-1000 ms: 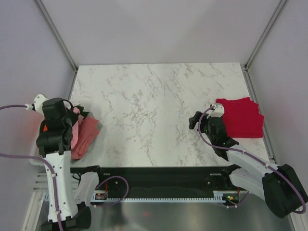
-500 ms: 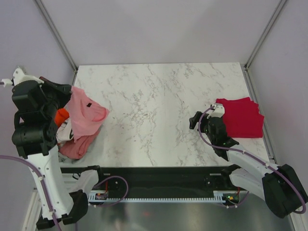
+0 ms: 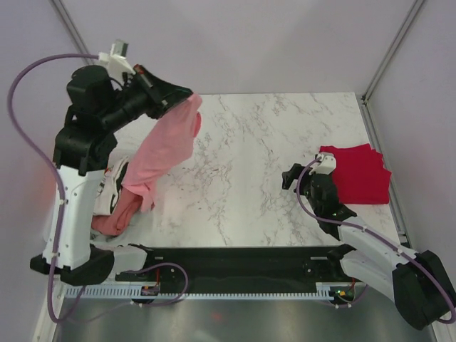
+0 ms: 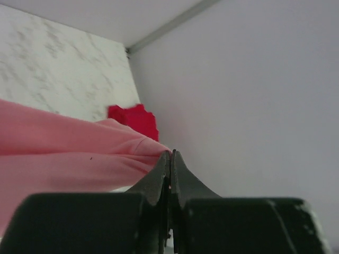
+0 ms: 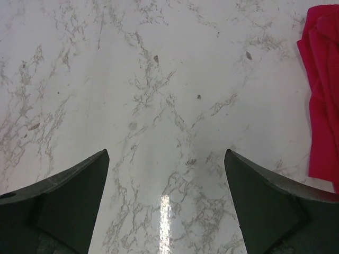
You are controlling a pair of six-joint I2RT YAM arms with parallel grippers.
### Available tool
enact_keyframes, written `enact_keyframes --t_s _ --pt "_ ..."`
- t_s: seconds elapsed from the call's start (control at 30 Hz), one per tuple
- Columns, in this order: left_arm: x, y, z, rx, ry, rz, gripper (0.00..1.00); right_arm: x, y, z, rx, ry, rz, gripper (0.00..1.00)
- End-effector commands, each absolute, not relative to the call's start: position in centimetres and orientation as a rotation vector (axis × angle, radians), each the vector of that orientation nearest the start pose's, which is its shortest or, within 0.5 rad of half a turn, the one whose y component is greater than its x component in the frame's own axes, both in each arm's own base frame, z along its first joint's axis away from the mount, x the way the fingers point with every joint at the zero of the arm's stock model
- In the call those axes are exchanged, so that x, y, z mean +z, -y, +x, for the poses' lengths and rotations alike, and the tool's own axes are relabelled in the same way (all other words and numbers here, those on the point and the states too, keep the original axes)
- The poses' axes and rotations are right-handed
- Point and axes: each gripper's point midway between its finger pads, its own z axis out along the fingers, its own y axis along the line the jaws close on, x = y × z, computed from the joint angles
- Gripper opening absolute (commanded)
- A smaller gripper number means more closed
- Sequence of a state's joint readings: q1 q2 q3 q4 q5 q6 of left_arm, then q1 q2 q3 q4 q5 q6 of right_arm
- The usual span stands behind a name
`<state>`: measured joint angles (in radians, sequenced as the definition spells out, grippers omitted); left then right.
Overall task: Fold and stack the t-shirts
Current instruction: Move the tshirt to the center of the board
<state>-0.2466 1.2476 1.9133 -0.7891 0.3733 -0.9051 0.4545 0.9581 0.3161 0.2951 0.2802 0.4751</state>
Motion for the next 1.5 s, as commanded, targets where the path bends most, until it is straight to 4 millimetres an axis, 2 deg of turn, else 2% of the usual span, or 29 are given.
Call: enact_keyframes --t_s 0.0,0.03,0.1,0.13,0.2,0.23,0.3,0.37,0.4,0.43,0.47,0.5,0.53,0.57,0.6,0.63,0.7,0.73,0.77,0.8,0.9,1.03,1.1,1.13,1.2,1.23,1.27,1.3,1.47 --pt "56.0 23.4 26.9 -1.392 -1.706 -0.112 0.02 11.9 -10.9 30.2 0.354 -1.867 0.239 0.98" --pt "58.4 25.4 24.9 -1.454 -1.656 -0.034 0.02 12.0 -10.8 30.2 0.354 -1.865 0.24 0.98" --pt "58.4 29.0 25.7 -1.502 -1.684 0.019 0.02 12.1 -10.8 30.1 0.356 -1.858 0.244 0.98" --pt "60.8 30.1 24.0 -1.568 -1.627 0.079 0.02 11.9 -10.6 30.1 0.346 -1.859 0.249 0.98" --pt "61.5 31.7 24.7 -1.629 -1.623 0.062 0.02 12.1 -10.5 30.1 0.341 -1.855 0.258 0.98" --pt "63.1 31.3 24.5 -1.646 -1.561 0.052 0.02 12.1 -10.4 30.1 0.337 -1.86 0.259 0.98" --pt "63.9 30.1 25.5 -1.608 -1.522 -0.019 0.02 12.2 -10.3 30.1 0.334 -1.856 0.26 0.98" --pt "62.7 26.8 28.2 -1.492 -1.521 -0.186 0.02 12.1 -10.3 30.0 0.334 -1.855 0.261 0.98" --pt "61.7 25.5 29.5 -1.462 -1.537 -0.264 0.02 12.3 -10.3 30.1 0.333 -1.851 0.261 0.98" --pt "57.0 23.5 33.4 -1.362 -1.629 -0.394 0.02 12.3 -10.3 30.1 0.335 -1.852 0.261 0.98" --pt "56.0 21.5 33.1 -1.348 -1.634 -0.472 0.02 12.1 -10.3 30.1 0.335 -1.855 0.258 0.98" --pt "53.2 20.4 34.5 -1.298 -1.677 -0.546 0.02 12.0 -10.6 30.0 0.347 -1.86 0.251 0.98" --pt "46.6 18.7 36.8 -1.198 -1.787 -0.67 0.02 12.2 -10.7 30.1 0.354 -1.858 0.243 0.98" --pt "44.6 17.7 36.6 -1.162 -1.808 -0.695 0.02 12.0 -10.9 30.1 0.355 -1.865 0.239 0.98" --pt "38.6 16.5 37.5 -1.087 -1.893 -0.777 0.02 11.9 -10.9 30.2 0.352 -1.869 0.238 0.98" --pt "35.8 15.9 37.5 -1.06 -1.925 -0.809 0.02 11.8 -10.9 30.2 0.352 -1.874 0.237 0.98" --pt "33.6 15.1 36.7 -1.08 -1.888 -0.798 0.02 11.8 -10.9 30.2 0.352 -1.877 0.236 0.98" --pt "27.7 14.3 36.1 -1.027 -1.967 -0.868 0.02 11.6 -11.1 30.1 0.361 -1.882 0.226 0.97" --pt "26.8 13.7 35.2 -1.029 -1.947 -0.875 0.02 11.6 -11.2 30.1 0.368 -1.882 0.222 0.97" --pt "23.2 13.1 34.7 -0.999 -1.965 -0.905 0.02 11.7 -11.3 30.1 0.372 -1.879 0.221 0.97" --pt "19.1 9.9 33.5 -0.859 -1.968 -0.953 0.02 11.6 -11.4 30.1 0.376 -1.884 0.213 0.97" --pt "16.9 7.3 33.0 -0.689 -2.023 -0.906 0.1 11.3 -11.6 30.1 0.377 -1.895 0.204 0.96" --pt "16.6 6.5 33.1 -0.653 -2.055 -0.874 0.28 11.2 -11.8 30.1 0.379 -1.902 0.189 0.96" --pt "15.9 6.4 33.1 -0.641 -2.088 -0.872 0.47 11.3 -11.7 30.1 0.378 -1.9 0.19 0.96" --pt "15.6 7.0 33.0 -0.703 -2.127 -0.801 0.71 11.3 -11.4 30.1 0.36 -1.898 0.192 0.97" --pt "15.0 6.8 33.2 -0.74 -2.134 -0.795 0.91 11.3 -11.4 30.1 0.358 -1.896 0.194 0.97" --pt "15.5 7.1 33.8 -0.799 -2.096 -0.759 0.99 11.3 -11.1 30.1 0.344 -1.891 0.203 0.97" --pt "14.4 7.4 33.1 -0.869 -2.115 -0.767 1.0 11.3 -10.9 30.1 0.333 -1.893 0.206 0.95" --pt "14.8 8.3 32.7 -0.929 -2.067 -0.67 1.0 11.6 -10.8 30.5 0.308 -1.925 0.228 0.84"
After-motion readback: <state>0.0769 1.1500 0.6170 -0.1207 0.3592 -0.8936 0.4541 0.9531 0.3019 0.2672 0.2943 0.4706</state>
